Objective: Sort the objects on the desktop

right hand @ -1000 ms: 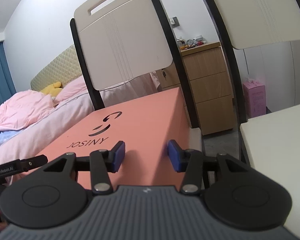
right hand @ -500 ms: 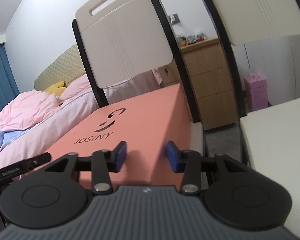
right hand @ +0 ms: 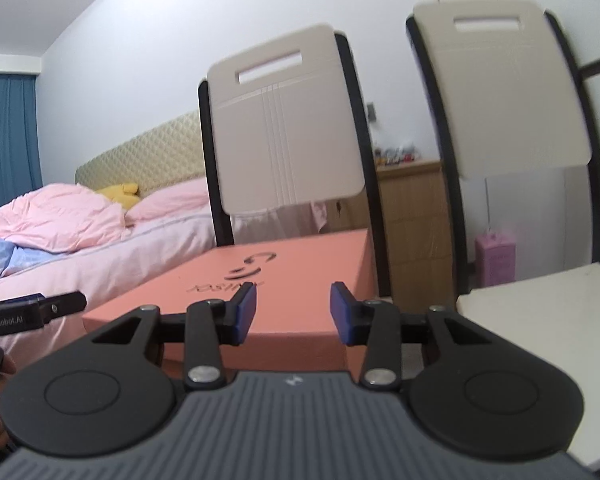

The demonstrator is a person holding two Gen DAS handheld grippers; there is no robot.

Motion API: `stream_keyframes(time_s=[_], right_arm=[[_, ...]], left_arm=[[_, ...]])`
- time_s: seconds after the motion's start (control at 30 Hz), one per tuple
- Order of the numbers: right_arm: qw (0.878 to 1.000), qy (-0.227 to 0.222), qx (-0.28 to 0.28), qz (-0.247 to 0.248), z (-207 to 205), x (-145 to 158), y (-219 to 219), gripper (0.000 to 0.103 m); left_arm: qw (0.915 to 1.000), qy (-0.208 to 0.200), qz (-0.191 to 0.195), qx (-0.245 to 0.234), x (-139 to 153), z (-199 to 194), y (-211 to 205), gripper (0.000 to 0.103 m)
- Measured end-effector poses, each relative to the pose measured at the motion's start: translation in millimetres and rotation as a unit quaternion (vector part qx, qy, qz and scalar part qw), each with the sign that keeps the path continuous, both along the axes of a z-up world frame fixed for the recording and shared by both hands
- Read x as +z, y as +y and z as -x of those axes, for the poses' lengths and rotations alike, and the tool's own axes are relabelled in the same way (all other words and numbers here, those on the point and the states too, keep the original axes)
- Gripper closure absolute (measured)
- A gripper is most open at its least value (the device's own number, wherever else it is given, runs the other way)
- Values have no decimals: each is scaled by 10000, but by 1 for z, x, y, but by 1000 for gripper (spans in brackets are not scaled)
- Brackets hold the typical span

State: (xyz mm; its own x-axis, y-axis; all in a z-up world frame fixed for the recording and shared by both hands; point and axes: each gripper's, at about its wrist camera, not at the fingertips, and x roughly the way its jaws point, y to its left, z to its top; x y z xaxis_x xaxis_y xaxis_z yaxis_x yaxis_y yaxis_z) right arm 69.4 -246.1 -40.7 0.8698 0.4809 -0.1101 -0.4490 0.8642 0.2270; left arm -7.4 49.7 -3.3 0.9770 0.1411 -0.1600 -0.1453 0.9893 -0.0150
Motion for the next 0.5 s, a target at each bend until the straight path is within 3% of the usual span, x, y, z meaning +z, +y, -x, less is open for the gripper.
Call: stream_keyframes(time_s=[0.23, 0.33, 0.4, 0.5], right_arm=[[9996, -186, -173, -74, 24, -9, 4, 60], [9994, -297, -176, -13, 29, -9, 9, 57], [9993, -338, -181, 14, 30, -10, 12, 50], [9991, -388, -159, 68, 29, -9, 16, 49]], left_arm=[[9996, -215, -165, 23, -4, 19, -8, 0], [9995, -276, -109, 80, -7, 23, -8, 0], [9994, -308, -98, 125, -9, 24, -8, 0], [9993, -314, -81, 168, -12, 22, -7, 0]])
